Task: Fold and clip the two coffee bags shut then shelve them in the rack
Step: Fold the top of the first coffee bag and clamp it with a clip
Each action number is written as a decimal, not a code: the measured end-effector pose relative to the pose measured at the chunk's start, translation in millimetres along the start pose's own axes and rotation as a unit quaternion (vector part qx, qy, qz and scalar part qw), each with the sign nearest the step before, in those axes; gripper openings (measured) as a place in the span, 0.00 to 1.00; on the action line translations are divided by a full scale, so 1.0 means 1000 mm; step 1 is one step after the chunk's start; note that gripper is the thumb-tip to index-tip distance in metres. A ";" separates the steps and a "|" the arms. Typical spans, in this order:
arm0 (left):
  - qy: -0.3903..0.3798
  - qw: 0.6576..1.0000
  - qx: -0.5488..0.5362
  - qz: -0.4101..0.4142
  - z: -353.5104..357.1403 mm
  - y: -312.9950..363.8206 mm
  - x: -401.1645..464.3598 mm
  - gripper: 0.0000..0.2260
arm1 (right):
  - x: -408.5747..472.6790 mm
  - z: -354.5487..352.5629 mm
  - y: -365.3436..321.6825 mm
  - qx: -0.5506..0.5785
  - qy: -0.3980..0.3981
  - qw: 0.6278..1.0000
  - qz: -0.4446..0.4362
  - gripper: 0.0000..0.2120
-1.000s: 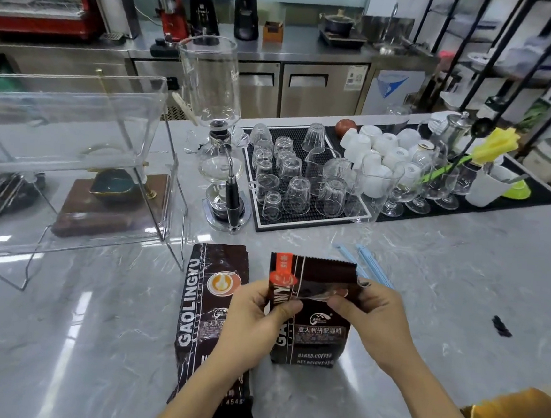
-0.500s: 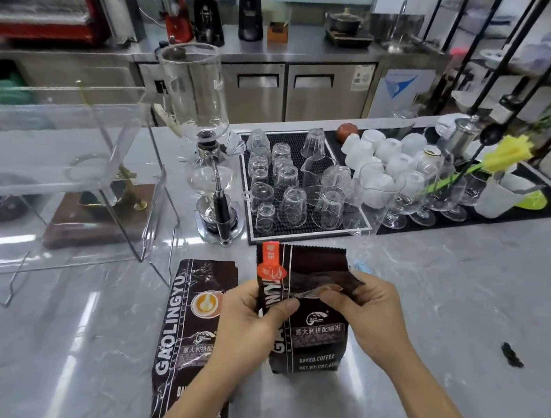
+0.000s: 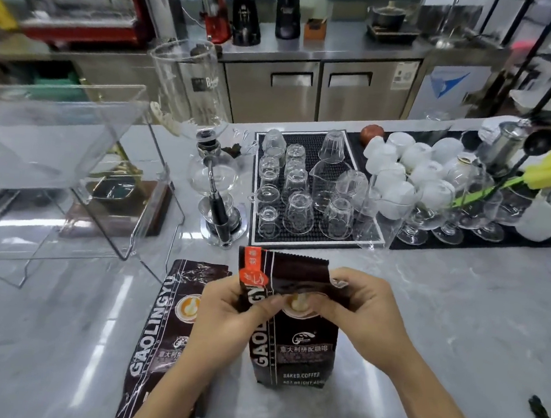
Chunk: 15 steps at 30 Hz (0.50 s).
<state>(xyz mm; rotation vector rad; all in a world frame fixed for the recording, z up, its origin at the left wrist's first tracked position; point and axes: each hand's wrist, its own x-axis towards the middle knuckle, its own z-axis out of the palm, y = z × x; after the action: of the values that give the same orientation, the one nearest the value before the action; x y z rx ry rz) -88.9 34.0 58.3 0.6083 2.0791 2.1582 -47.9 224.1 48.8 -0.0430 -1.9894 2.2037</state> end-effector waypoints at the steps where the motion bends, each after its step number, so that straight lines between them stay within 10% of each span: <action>1: 0.001 1.000 -0.007 -0.003 -0.001 0.000 0.001 0.07 | 0.001 0.000 -0.002 0.005 -0.003 1.000 0.001 0.13; 15: -0.012 0.996 -0.070 -0.049 -0.014 -0.019 0.022 0.12 | 0.023 -0.005 0.003 0.004 -0.047 0.999 0.023 0.08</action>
<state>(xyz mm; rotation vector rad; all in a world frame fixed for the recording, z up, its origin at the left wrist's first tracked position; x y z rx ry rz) -117.9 29.4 44.8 0.5035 1.8854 2.2065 -70.4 231.9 47.3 0.0169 -2.0465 2.2820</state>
